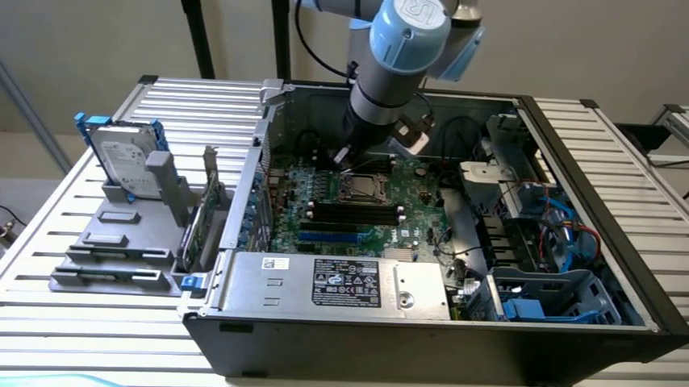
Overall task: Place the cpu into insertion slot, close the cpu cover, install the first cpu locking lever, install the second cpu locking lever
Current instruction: 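Install the first cpu locking lever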
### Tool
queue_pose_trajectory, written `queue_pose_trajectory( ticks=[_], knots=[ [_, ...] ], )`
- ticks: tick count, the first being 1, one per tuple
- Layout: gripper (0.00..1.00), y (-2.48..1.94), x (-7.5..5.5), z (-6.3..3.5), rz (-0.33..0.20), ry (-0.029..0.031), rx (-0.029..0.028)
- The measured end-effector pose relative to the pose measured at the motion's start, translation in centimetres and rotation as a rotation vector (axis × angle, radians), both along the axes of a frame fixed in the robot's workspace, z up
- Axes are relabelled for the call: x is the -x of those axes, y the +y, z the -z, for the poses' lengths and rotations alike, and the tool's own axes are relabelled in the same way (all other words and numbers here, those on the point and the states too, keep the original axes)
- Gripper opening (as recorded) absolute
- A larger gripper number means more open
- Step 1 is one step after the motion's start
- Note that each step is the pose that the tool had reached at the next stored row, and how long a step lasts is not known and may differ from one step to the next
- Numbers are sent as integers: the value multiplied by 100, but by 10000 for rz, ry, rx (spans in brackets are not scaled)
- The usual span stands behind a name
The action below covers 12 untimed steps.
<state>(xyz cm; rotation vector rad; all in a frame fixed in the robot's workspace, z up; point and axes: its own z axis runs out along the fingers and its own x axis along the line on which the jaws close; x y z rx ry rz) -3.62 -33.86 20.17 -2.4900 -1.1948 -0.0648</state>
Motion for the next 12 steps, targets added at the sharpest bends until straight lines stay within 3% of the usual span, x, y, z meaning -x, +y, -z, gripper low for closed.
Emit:
queue_pose_trajectory(
  ticks=[7,12],
  knots=[
    [11,-8,-10,0,0,101,54],
    [11,-8,-34,4,0,107,55]
  ],
)
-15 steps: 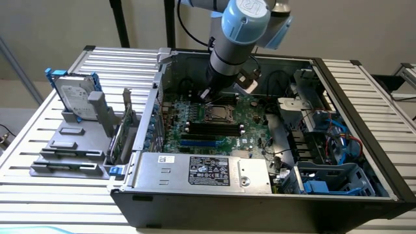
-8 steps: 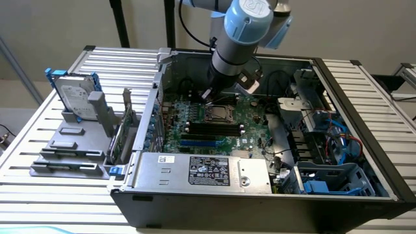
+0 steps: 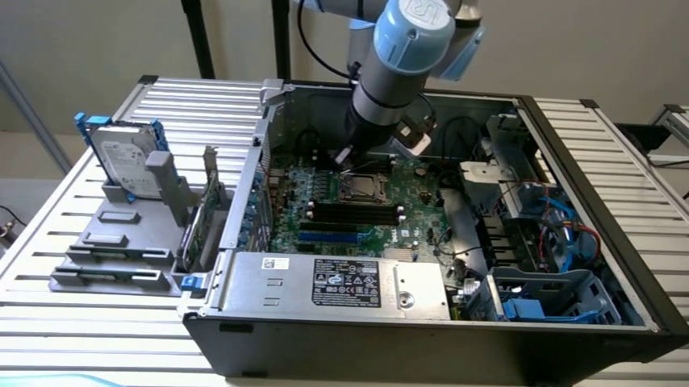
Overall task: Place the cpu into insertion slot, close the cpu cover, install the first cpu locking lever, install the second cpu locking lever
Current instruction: 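Install the first cpu locking lever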
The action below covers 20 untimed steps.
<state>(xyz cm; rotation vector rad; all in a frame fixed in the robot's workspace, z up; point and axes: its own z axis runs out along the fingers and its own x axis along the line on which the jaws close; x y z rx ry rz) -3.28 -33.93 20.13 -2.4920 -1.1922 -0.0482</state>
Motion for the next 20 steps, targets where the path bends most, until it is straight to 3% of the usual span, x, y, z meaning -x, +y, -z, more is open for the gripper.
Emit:
queue_pose_trajectory(
  ticks=[20],
  knots=[
    [11,5,-137,35,0,0,26]
  ],
)
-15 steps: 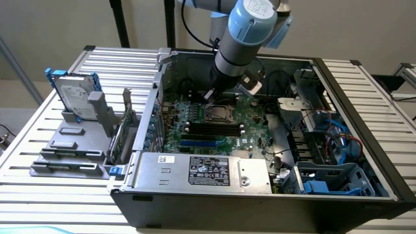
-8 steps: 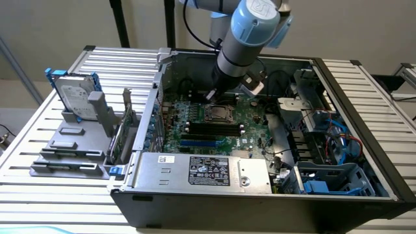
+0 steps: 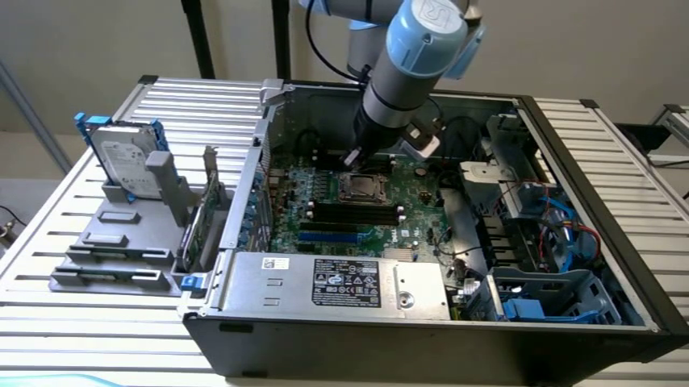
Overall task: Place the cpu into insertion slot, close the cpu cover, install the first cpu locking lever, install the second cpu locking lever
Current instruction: 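Install the first cpu locking lever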
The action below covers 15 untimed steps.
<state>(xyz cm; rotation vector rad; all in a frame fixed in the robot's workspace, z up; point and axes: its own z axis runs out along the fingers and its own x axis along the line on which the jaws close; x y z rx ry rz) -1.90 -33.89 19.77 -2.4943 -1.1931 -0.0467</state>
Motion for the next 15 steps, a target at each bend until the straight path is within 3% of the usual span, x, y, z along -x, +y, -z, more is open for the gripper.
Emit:
queue_pose_trajectory(
  ticks=[15],
  knots=[
    [11,26,-19,29,0,0,34]
  ],
)
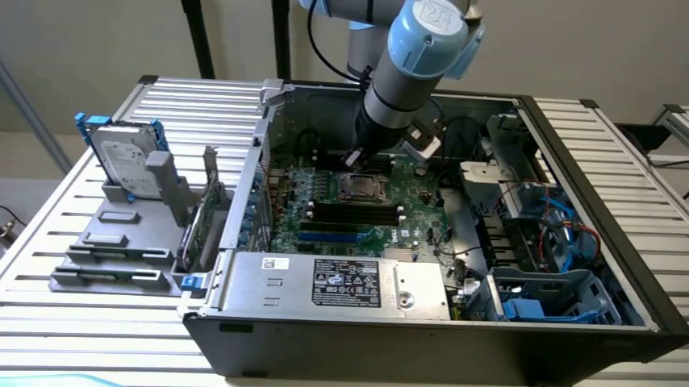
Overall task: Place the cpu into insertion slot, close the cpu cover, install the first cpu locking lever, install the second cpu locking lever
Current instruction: 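Install the first cpu locking lever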
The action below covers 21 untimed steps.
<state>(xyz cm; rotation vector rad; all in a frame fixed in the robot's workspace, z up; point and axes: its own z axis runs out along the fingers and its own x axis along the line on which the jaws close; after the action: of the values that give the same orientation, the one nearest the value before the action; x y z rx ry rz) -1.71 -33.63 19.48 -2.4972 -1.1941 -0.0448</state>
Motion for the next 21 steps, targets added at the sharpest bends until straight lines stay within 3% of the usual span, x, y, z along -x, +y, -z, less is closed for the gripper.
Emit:
queue_pose_trajectory(
  ticks=[5,11,21],
  knots=[
    [11,14,0,8,-1,0,-1],
    [11,15,-16,11,0,16,36],
    [11,15,-57,-20,-1,297,61]
  ],
)
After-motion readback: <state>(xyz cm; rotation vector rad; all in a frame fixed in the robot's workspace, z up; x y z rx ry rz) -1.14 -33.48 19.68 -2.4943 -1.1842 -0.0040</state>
